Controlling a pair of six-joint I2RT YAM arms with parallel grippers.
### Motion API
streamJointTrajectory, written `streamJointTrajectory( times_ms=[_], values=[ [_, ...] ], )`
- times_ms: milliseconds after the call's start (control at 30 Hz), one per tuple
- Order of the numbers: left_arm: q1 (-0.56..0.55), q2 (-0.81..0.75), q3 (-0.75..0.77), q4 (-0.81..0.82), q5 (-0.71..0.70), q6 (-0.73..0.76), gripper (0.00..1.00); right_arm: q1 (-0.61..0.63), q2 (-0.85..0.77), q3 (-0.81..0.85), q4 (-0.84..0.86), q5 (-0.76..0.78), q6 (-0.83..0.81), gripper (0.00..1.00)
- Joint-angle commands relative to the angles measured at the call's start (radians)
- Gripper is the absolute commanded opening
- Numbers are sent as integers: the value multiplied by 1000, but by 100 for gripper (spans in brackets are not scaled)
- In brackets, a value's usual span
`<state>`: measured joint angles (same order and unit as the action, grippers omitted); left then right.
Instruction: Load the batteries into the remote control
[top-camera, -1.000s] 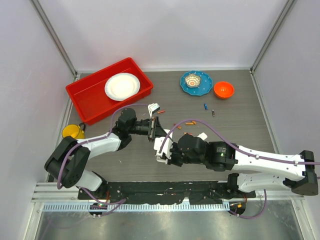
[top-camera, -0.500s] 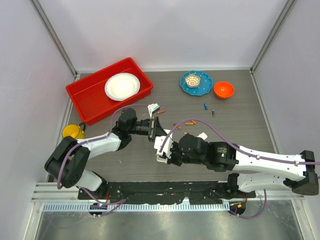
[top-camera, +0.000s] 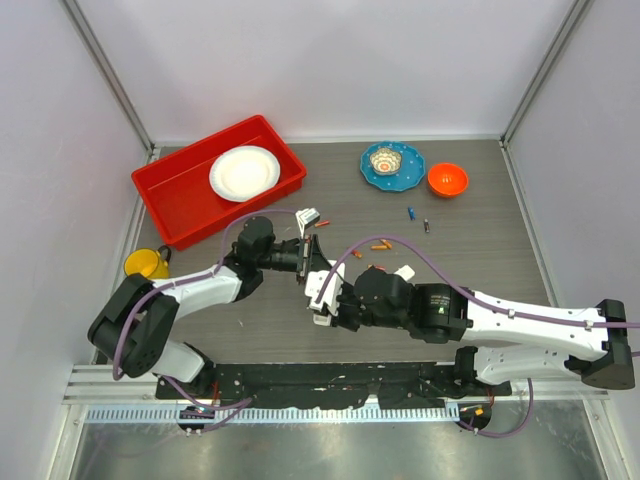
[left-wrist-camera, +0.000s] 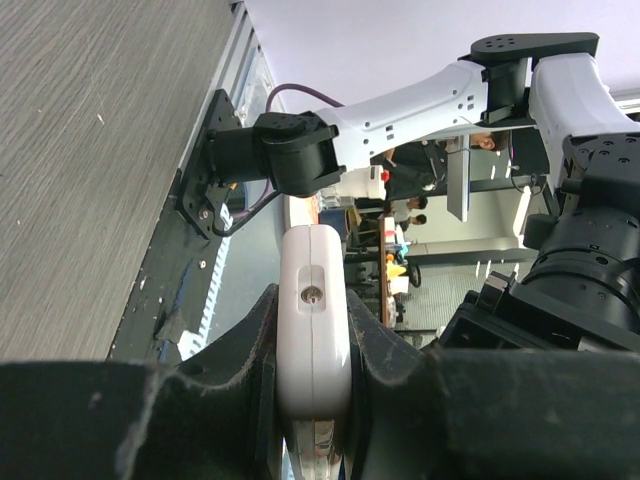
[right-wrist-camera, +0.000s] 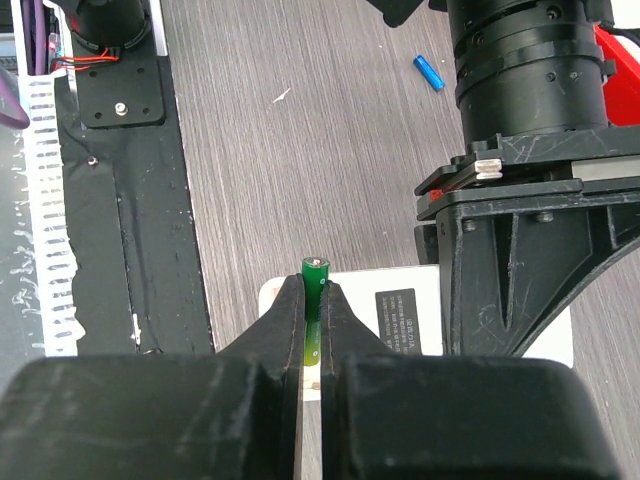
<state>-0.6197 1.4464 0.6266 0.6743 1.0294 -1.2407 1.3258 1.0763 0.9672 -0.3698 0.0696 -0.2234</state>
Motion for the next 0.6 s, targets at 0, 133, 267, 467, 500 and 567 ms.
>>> streamJointTrajectory(
  times_ms=[0, 133, 267, 467, 500, 567],
  values=[
    [-3, -44, 47, 10, 1, 20, 0, 6, -6, -4, 16, 4, 21, 1],
    [-3, -55, 56, -8, 3, 27, 0, 6, -15, -21, 12, 6, 25, 1],
    [-2, -60, 61, -13, 3, 27, 0, 6, -18, -31, 5, 4, 24, 1],
    [-3, -61, 64, -16, 4, 27, 0, 6, -27, -41, -3, 4, 22, 1],
    [-3, -61, 64, -19, 3, 29, 0, 6, -26, -39, -11, 4, 22, 1],
    [-3, -61, 65, -19, 4, 29, 0, 7, -30, -38, -23, 1, 18, 1]
  ],
)
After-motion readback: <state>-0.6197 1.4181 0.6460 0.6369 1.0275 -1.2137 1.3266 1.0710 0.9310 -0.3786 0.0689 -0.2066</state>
